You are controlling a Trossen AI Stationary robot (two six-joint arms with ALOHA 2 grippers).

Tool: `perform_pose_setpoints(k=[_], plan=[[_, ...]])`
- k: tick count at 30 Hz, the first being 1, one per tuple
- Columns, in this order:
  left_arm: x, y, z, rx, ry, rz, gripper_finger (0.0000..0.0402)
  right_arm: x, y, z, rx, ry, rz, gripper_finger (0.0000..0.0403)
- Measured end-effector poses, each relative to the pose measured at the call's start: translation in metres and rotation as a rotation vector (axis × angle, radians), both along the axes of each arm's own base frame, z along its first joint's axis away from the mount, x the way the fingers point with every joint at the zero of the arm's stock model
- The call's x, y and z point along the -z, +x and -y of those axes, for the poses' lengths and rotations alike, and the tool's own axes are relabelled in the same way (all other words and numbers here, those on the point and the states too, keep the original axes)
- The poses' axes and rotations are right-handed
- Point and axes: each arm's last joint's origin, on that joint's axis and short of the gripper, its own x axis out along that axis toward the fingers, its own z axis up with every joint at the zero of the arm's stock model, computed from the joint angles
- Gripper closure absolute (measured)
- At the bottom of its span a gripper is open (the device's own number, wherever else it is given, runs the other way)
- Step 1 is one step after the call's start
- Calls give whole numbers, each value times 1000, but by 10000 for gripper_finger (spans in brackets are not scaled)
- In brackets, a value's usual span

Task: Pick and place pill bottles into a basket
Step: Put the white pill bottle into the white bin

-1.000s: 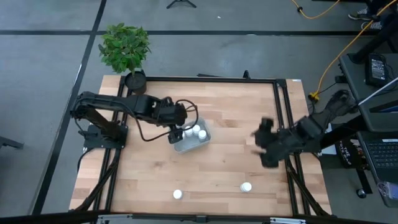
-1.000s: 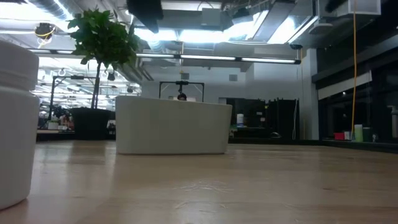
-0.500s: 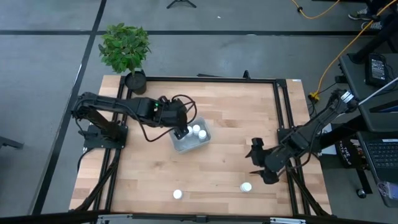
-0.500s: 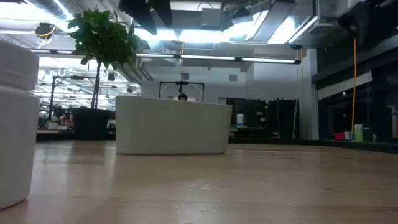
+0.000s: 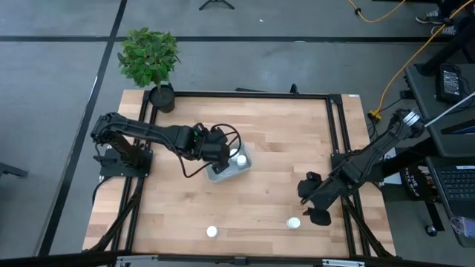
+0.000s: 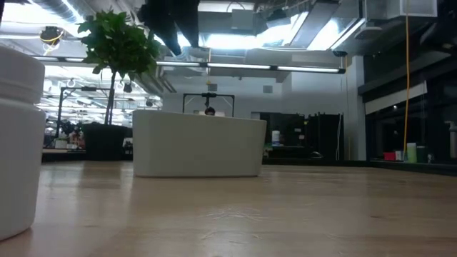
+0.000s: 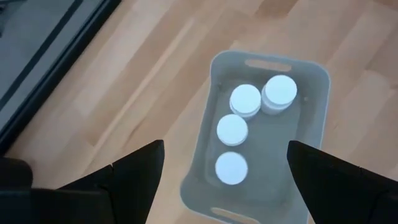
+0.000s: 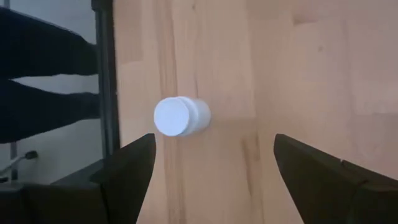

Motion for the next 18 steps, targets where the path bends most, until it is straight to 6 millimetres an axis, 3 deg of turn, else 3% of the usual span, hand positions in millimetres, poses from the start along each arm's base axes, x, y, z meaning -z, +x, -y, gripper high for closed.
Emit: perform_pose_setpoints(k=[8, 18], plan=[[2, 1, 7, -50, -18, 31, 70, 17, 15, -25, 27, -132, -156, 75], [2, -5, 31, 98, 16, -20, 70, -7, 55, -70, 64, -106, -147, 75]])
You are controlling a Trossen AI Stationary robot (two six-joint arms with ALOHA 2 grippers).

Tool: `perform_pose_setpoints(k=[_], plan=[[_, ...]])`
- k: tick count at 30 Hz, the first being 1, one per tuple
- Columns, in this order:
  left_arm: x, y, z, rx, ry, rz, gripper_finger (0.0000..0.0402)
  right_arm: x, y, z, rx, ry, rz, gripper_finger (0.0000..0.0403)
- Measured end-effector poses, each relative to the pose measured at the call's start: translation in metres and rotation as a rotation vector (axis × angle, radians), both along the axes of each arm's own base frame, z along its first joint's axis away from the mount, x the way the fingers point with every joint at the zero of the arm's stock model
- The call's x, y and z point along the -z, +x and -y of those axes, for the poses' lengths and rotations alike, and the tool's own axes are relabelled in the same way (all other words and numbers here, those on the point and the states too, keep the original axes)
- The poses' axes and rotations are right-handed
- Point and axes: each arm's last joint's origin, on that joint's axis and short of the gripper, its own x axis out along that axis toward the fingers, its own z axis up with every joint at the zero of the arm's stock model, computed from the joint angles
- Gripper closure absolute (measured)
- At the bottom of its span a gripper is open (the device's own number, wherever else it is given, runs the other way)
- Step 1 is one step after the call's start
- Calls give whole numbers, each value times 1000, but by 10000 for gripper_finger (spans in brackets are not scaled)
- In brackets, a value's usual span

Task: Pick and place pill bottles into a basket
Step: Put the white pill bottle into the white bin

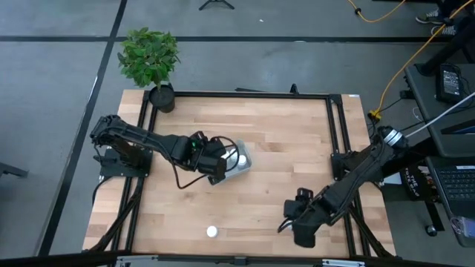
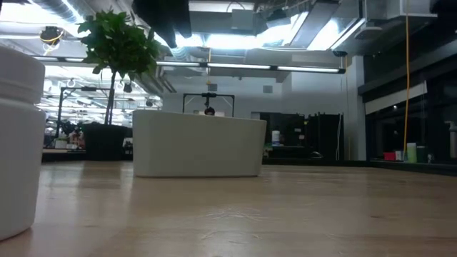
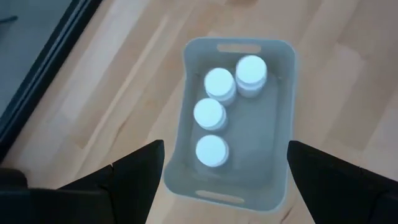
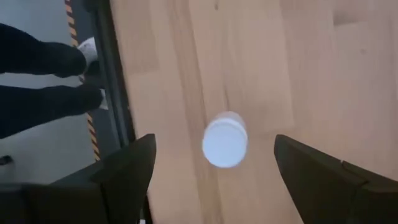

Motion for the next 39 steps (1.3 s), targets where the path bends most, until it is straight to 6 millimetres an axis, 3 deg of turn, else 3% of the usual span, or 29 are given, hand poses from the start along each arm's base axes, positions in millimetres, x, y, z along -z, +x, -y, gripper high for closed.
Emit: perform_pose_setpoints(k=[9, 18, 35, 39], plan=[[-1, -9, 31, 92, 47, 14, 70, 41, 17, -18, 76, -102, -136, 75], [-1, -20, 58, 179, 71, 24, 70, 45, 15, -15, 182, -122, -176, 75], [-1, -24, 67, 200, 64, 29, 70, 97, 0, -9, 270, -57, -202, 77], [-1, -24, 66, 194, 62, 32, 70, 99, -1, -8, 257, -63, -207, 110]])
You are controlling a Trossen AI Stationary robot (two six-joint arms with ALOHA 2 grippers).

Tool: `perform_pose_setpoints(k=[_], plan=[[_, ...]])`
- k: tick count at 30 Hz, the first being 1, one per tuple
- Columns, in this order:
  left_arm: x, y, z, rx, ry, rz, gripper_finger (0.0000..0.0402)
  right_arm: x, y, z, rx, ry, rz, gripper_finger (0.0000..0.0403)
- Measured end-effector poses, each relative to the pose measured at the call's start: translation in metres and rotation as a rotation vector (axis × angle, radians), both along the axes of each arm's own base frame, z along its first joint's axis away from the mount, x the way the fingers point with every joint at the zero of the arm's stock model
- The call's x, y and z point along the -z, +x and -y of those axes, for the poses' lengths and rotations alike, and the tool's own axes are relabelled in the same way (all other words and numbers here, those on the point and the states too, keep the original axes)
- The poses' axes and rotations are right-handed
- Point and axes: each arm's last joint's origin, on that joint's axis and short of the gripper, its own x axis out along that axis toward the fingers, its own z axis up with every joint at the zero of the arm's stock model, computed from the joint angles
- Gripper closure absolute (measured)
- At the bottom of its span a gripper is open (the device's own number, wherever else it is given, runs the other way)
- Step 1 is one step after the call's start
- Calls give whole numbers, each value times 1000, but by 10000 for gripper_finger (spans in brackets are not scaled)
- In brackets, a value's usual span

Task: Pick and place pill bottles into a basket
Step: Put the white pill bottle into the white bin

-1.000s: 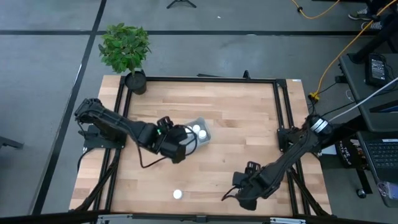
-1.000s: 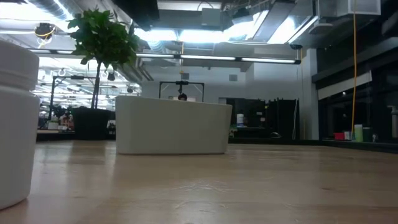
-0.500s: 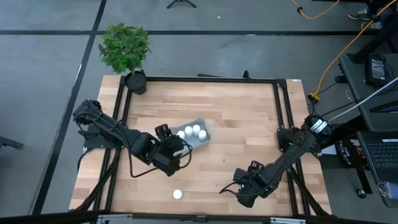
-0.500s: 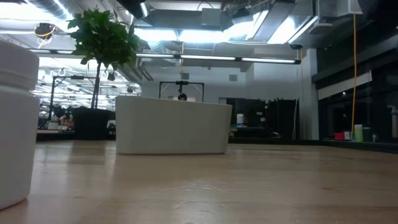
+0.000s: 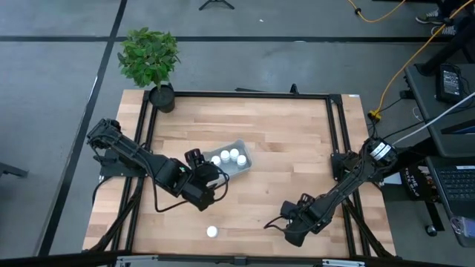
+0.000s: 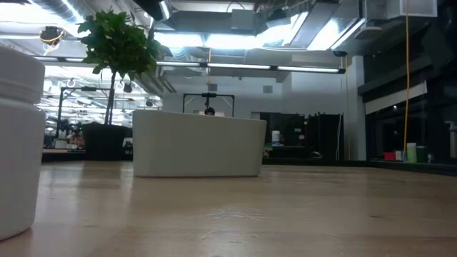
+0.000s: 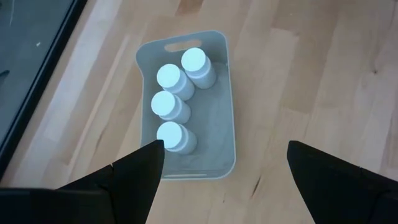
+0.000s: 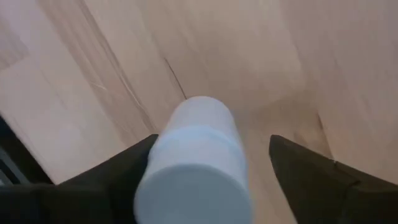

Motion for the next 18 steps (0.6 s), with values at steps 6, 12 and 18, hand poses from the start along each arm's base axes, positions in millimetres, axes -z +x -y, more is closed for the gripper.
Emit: perform_pose_setpoints(k=[6, 12, 18], plan=[[0, 0, -1, -23, 7, 17, 70, -13, 7, -6, -86, 17, 36, 240], [-1, 1, -4, -77, 27, 56, 70, -46, 25, -4, -228, -2, 56, 239], [-2, 2, -5, -121, 54, 97, 70, -102, 51, 26, -377, -149, 61, 239]])
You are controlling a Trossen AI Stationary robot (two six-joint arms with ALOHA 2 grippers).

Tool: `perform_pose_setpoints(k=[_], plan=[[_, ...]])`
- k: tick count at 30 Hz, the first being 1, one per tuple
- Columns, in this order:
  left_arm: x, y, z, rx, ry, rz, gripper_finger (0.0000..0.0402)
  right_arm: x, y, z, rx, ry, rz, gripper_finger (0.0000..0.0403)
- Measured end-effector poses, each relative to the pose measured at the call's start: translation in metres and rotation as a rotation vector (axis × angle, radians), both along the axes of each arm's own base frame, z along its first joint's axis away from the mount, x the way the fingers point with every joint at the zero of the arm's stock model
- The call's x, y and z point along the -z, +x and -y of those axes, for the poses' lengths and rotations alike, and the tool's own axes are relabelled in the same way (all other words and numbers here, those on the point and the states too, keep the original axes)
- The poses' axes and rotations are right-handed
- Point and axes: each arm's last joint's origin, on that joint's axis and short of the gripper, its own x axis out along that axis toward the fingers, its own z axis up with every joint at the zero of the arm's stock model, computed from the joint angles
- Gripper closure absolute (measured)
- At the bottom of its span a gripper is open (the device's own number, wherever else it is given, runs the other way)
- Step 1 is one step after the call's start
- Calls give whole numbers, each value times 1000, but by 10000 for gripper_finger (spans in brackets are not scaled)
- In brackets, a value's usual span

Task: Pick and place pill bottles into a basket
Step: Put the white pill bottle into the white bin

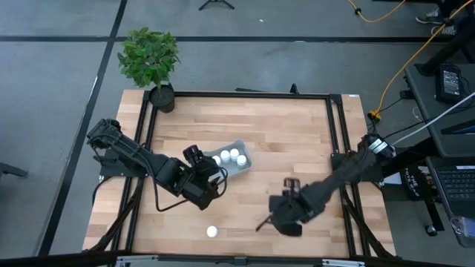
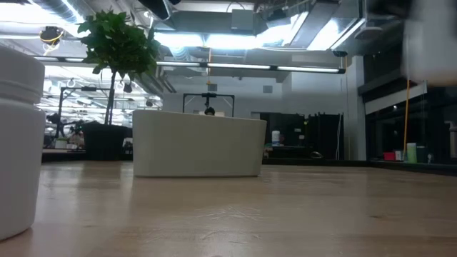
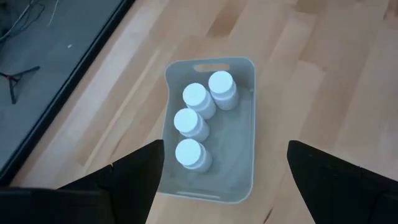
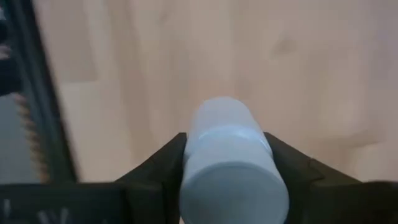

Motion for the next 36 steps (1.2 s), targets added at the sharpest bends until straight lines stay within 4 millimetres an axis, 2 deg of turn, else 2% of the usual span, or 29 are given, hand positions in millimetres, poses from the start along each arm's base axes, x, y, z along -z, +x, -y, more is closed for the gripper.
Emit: perform_pose_setpoints(k=[4, 8, 11, 14, 19, 24, 33, 36], plan=[[-2, -1, -1, -22, -4, 12, 70, -39, 27, 33, -95, -61, 92, 239], [-10, -5, -3, -78, 4, 27, 70, -70, 52, 68, -158, -67, 217, 239], [-21, -11, -7, -139, 18, 32, 70, -84, 66, 91, -197, -89, 298, 239], [-34, -22, -14, -217, 44, 27, 70, -87, 76, 112, -228, -111, 338, 239], [-52, -33, -19, -257, 24, 120, 70, -69, 98, 140, -266, -96, 352, 239], [-60, -42, -26, -326, 1, 192, 70, -42, 121, 154, -310, -45, 326, 239], [-64, -45, -29, -345, 6, 230, 70, 15, 149, 155, -426, -15, 215, 239], [-64, -44, -31, -363, 7, 244, 70, 21, 154, 154, -448, -3, 223, 239]])
